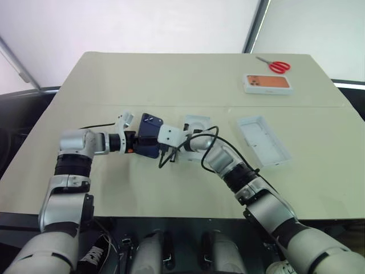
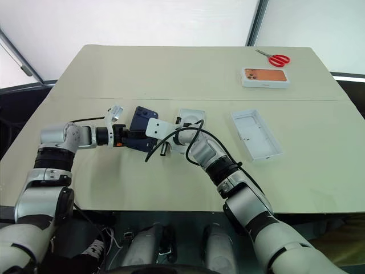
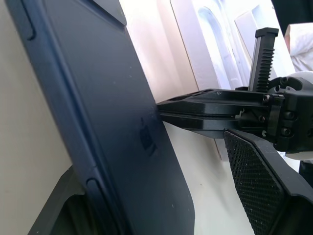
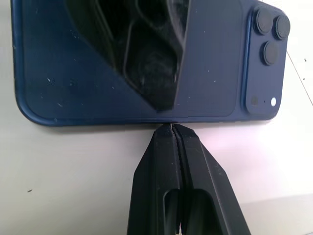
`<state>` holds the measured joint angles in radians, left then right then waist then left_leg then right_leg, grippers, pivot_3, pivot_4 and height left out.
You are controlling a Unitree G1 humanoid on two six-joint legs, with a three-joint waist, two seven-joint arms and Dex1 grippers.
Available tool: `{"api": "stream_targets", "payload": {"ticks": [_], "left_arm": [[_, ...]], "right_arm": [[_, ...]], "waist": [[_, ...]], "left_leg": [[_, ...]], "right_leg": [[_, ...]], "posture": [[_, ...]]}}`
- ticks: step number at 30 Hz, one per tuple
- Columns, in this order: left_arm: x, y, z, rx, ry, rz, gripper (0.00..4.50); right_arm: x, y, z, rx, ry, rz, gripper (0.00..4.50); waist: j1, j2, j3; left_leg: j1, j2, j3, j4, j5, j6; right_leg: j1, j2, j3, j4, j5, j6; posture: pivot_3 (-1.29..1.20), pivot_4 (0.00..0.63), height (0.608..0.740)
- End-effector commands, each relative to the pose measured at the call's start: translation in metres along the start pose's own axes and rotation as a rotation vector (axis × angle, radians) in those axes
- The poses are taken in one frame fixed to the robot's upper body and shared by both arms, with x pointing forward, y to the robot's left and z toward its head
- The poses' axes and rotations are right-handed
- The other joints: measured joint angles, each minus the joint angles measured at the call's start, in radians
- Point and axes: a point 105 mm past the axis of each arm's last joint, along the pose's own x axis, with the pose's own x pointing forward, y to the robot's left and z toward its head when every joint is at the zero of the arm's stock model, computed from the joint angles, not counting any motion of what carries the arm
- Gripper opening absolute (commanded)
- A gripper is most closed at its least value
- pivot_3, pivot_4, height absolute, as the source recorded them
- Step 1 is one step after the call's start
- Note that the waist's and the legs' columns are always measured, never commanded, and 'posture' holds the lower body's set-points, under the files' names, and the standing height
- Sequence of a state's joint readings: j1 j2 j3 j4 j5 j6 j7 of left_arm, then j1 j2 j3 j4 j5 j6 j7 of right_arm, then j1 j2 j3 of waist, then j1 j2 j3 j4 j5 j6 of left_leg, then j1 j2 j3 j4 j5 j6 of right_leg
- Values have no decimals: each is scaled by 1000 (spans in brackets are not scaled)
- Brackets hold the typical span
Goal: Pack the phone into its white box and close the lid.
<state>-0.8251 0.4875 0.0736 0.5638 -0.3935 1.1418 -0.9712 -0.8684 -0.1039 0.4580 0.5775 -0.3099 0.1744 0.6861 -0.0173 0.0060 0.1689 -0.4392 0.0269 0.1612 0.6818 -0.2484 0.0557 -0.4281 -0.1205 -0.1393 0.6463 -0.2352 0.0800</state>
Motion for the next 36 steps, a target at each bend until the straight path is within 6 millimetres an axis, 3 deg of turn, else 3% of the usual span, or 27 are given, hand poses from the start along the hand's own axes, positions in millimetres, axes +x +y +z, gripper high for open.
{"api": "stream_targets", "payload": {"ticks": [1, 11, 14, 18, 27, 28, 29, 36], "left_arm": [[4, 13, -15, -96, 1, 17, 3396], [-14, 25, -10, -159, -82, 25, 3396], [-14, 25, -11, -175, -88, 18, 2559], [-14, 24, -11, -192, -97, 14, 619], [-14, 24, -15, -231, -116, -5, 619], [-14, 24, -15, -241, -124, -9, 171], [-14, 24, -15, -247, -129, -14, 18], [-16, 23, -14, -253, -158, -21, 6]], "right_arm": [[0, -2, 15, -22, -52, -7, 43], [-1, -3, 10, -27, -42, -13, 43], [-1, -2, 11, -31, -42, -10, 0], [0, -1, 10, -34, -39, -9, 0], [-3, -5, 10, -33, -44, -22, 0], [-3, -6, 10, -31, -47, -24, 0], [-4, -7, 12, -31, -56, -26, 0], [-14, -15, 22, 63, -132, -41, 0]], "waist": [[1, 0, 0], [-6, 0, 0], [-14, 0, 0], [-24, -1, 0], [-28, -1, 1], [-27, -1, 1], [-27, -1, 1], [-27, -1, 1]], "left_leg": [[0, 0, 0, 0, 0, 0], [0, 0, 0, 0, -1, -1], [0, 1, 0, -1, -1, -1], [-2, 1, 0, -1, 0, 0], [-2, 1, 0, -1, 0, 0], [-2, 1, 0, -2, 0, 0], [-2, 1, -1, -2, 0, 0], [-2, 1, -1, -1, 0, 0]], "right_leg": [[0, 0, 0, 0, 0, 0], [0, 0, 0, 0, 0, 0], [-1, 0, 0, 0, 0, 0], [-2, 0, 0, 0, 0, 0], [-2, 0, 0, 0, -1, 0], [-2, 0, 0, 0, -1, 0], [-2, 0, 0, 0, -1, 0], [-2, 0, 0, 0, -1, 0]], "posture": [[0, 150, 738], [0, 150, 738], [0, 150, 738], [0, 150, 738], [0, 150, 738], [0, 150, 738], [0, 150, 738], [0, 150, 738]]}}
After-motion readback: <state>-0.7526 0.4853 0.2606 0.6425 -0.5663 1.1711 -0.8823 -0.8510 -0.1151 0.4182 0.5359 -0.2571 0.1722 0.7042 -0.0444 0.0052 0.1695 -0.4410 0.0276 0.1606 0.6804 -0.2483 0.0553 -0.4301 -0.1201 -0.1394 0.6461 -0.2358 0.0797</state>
